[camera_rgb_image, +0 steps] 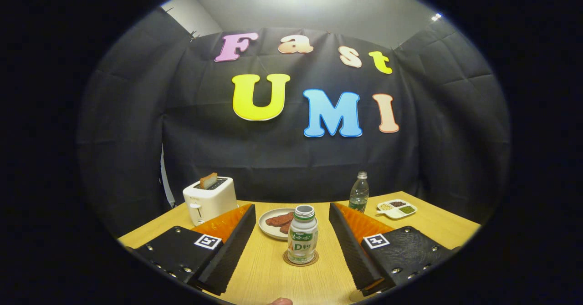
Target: Take the bottle from table, then pour the juice into the cup, finally place the bottle on the coaster
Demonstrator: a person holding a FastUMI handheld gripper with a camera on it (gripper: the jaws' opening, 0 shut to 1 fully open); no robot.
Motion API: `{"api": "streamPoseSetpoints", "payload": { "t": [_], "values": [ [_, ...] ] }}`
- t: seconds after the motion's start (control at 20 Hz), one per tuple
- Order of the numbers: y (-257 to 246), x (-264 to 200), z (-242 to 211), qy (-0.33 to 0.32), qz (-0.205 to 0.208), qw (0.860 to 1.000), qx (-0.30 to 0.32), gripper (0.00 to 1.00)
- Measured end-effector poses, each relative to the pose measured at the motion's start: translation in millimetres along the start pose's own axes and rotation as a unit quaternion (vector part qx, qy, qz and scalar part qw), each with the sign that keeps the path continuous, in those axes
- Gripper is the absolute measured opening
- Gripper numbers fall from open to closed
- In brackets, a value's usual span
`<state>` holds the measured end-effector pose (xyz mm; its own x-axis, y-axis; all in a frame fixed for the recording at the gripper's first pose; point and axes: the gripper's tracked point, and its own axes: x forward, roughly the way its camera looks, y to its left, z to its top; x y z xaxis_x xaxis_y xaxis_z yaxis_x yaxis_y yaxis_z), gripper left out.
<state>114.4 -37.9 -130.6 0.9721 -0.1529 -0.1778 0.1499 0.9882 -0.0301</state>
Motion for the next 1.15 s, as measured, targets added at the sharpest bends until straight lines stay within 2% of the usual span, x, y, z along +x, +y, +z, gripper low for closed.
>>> {"api": "streamPoseSetpoints", "payload": {
  "t": [0.2,0.5,1.15],
  "values": [
    [-10.3,-42.6,39.2,-0.022,0.005,1.000,0.005,0.98],
    [-19.8,-91.6,53.7,-0.010,0.031,0.999,0.025,0.98],
    [-8.2,-124.0,82.0,-0.052,0.075,0.996,-0.002,0.98]
  ]
}}
